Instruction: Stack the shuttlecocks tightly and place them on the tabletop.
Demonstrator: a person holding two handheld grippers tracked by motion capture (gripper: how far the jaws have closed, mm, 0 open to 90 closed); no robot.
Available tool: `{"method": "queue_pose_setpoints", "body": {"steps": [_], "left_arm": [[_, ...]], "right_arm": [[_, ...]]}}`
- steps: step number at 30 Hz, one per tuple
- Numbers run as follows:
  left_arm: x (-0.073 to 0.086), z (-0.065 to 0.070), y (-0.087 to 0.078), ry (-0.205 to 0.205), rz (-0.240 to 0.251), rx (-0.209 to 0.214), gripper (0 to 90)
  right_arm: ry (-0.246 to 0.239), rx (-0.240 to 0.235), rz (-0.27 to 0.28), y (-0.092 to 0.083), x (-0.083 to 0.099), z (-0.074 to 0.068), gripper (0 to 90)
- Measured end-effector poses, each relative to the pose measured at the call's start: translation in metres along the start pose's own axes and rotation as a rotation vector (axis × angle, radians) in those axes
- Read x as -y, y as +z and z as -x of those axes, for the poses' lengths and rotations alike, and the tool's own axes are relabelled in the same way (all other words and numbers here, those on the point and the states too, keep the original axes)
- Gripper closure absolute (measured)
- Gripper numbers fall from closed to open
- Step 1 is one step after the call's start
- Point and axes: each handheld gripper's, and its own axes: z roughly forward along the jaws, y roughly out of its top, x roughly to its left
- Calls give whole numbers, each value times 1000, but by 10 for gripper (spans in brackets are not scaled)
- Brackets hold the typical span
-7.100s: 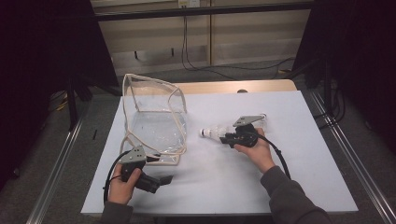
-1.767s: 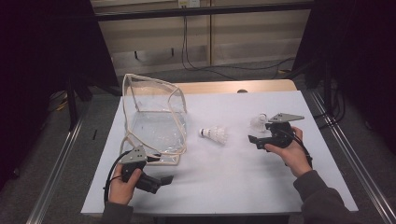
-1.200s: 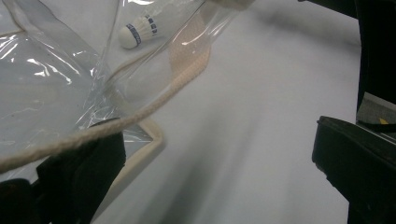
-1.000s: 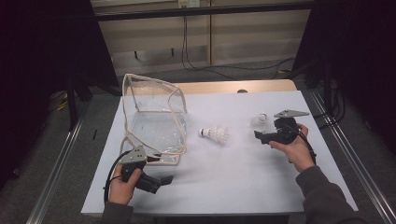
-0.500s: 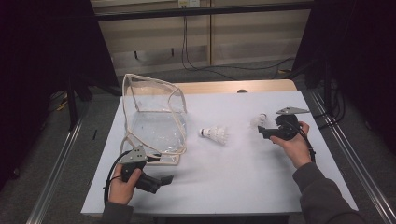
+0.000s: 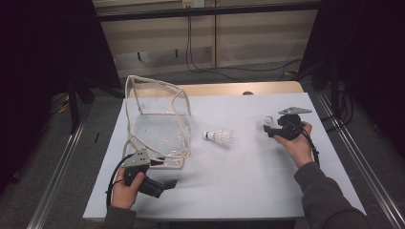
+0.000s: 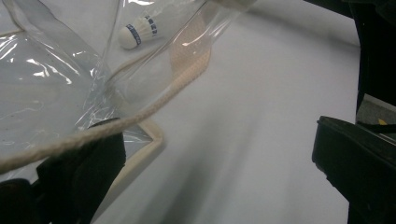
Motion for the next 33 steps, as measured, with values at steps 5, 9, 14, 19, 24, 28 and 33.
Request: {"method": "queue_pose_setpoints", "body": {"steps": [5, 9, 14, 19, 24, 28, 33], "left_arm": [[0, 0, 0, 4, -1, -2, 28], [0, 0, 0, -3, 2, 3, 28], [0, 0, 0, -4, 2, -1, 28], [0, 0, 0, -1, -1, -4, 28], [0, 0, -1, -2, 1, -3, 28], [0, 1, -1, -2, 1, -4, 28], [0, 1, -1, 3, 1, -6, 28]], "right_arm": [[-1, 22, -16, 8, -1, 3, 471], [-14, 29, -24, 13, -1, 4, 568], [-23, 28, -29, 16, 1, 7, 787], [-42, 47, -29, 11, 2, 10, 900], [-40, 26, -18, 3, 4, 13, 900], [-45, -4, -2, -6, 6, 12, 900], [-55, -51, 19, -17, 4, 4, 900]]}}
